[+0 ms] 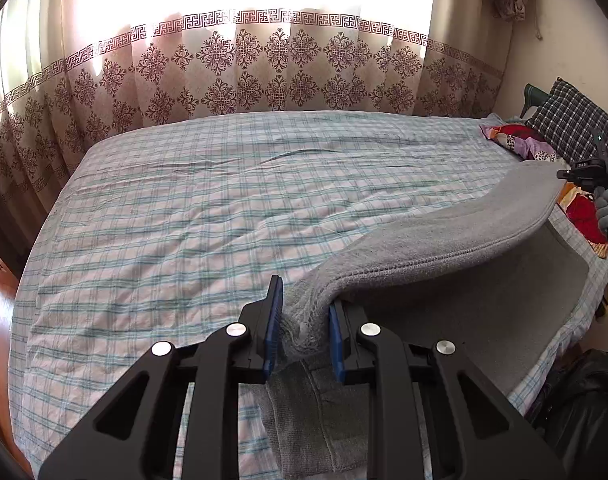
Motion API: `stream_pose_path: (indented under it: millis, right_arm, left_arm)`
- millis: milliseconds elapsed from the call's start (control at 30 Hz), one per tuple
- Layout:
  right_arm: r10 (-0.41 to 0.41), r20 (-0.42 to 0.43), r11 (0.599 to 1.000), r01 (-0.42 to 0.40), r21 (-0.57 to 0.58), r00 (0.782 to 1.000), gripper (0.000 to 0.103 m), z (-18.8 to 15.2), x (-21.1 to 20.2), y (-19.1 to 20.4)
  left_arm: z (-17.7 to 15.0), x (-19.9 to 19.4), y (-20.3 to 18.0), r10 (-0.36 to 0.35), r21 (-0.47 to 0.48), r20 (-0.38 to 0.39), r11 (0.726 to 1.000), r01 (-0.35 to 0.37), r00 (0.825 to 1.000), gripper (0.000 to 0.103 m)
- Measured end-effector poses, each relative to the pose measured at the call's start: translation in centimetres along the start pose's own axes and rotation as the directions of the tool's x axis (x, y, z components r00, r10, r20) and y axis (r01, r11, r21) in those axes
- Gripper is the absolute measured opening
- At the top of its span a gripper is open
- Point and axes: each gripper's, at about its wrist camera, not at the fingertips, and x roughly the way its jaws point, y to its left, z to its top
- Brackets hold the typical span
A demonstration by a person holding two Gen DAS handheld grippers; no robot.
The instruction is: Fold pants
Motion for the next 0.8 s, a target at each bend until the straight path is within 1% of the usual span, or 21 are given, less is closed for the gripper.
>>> stream_pose_path:
  millis: [133, 333, 433, 567, 633, 800]
  right_arm:
    - [-0.027, 0.018, 1.000, 0.027, -0.016, 0.999, 0.005, -3.1, -1.8, -1.7]
    - [-0.053, 0.041, 0.999, 0.053, -0.004, 0.998, 0.005, -6.7, -4.2, -4.1]
    - [-0.071, 0.020, 0.997, 0.071, 0.006, 0.997, 0.005, -8.6, -4.7, -5.5]
    - [-0.096, -0.028, 0.995, 0.097, 0.015, 0.995, 0.005, -10.7, -4.4, -7.4]
    - [-0.105, -0.049, 0.994, 0.107, 0.024, 0.993, 0.005, -11.8, -4.3, -8.1]
    - [-0.117, -0.069, 0.993, 0.119, 0.026, 0.991, 0.005, -14.0, -4.5, -9.1]
  left_arm:
    - [-1.3, -1.3, -0.6, 0.002, 0.006, 0.006, 1.000, -0.002, 1.000, 0.021]
    - [-4.1, -2.3, -1.3, 0.010, 0.033, -0.016, 0.999, -0.009, 1.000, 0.021]
    - [-5.8, -2.2, -1.6, -0.004, 0.027, -0.040, 1.000, 0.005, 0.999, 0.021]
    - [-7.7, -1.9, -2.5, 0.013, 0.059, -0.065, 0.998, -0.009, 0.998, 0.021]
    - [-8.3, -1.8, -2.7, 0.032, 0.078, -0.074, 0.997, -0.026, 0.997, 0.021]
    - [-9.0, -2.0, -3.0, 0.058, 0.113, -0.083, 0.992, -0.049, 0.995, 0.021]
